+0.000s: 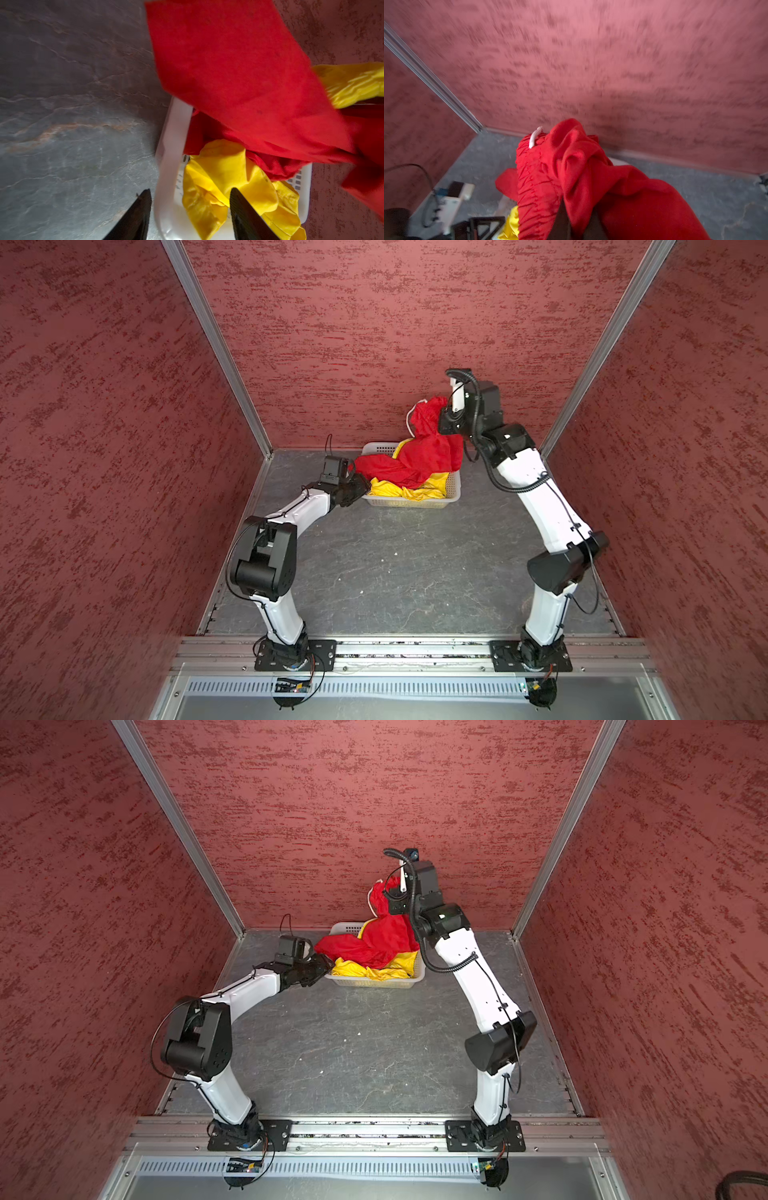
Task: Fold and stack the shorts
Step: 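Lift the red shorts out of the basket with the right gripper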
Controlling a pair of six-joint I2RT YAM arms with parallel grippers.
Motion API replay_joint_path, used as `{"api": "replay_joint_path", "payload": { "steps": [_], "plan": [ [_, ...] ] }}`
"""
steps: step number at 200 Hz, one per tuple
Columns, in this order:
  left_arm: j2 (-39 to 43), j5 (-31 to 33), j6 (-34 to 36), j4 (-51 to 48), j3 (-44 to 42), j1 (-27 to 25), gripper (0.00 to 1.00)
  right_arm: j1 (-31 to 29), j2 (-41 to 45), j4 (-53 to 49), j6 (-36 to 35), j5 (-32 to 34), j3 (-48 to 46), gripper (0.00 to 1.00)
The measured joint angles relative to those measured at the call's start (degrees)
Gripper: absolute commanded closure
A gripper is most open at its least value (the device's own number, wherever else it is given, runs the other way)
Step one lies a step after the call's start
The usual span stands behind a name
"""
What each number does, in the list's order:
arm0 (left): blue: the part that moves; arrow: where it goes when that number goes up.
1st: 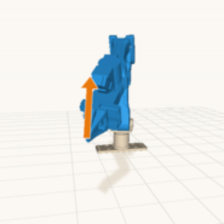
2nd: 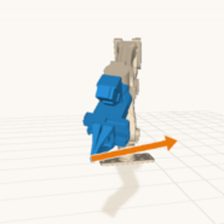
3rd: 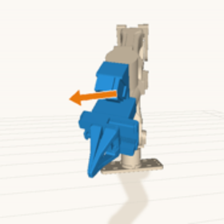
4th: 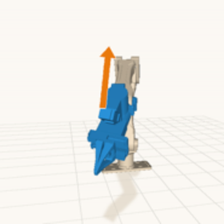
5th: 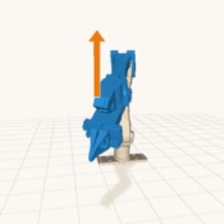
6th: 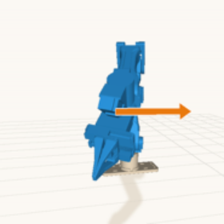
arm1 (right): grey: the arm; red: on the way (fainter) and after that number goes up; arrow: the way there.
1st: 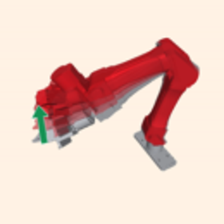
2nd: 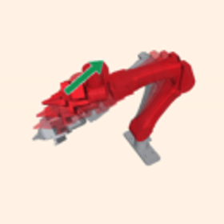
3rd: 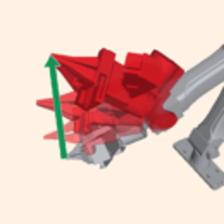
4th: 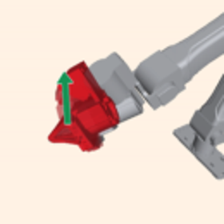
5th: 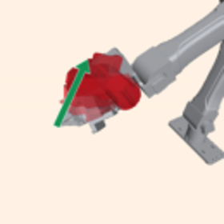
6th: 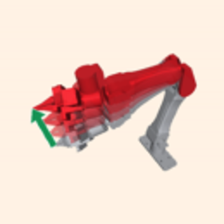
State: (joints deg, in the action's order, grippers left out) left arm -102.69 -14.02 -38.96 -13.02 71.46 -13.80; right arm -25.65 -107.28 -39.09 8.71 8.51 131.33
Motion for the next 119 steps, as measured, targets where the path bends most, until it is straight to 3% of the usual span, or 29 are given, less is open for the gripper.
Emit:
{"api": "replay_joint_path", "payload": {
  "steps": [41,78,119],
  "plan": [
    [-3.4,-0.6,0.0,0.2,3.3,-2.9,0.39,0.0,1.2,0.9,-1.1,0.4,8.8,1.0],
    [-7.6,-0.7,0.0,0.0,7.7,-5.9,0.39,0.0,4.6,1.1,-1.9,0.3,9.6,1.0],
    [-13.3,-0.7,0.0,-0.6,15.2,-9.7,0.39,0.0,18.3,3.3,-2.7,0.8,3.8,1.0]
  ]
}}
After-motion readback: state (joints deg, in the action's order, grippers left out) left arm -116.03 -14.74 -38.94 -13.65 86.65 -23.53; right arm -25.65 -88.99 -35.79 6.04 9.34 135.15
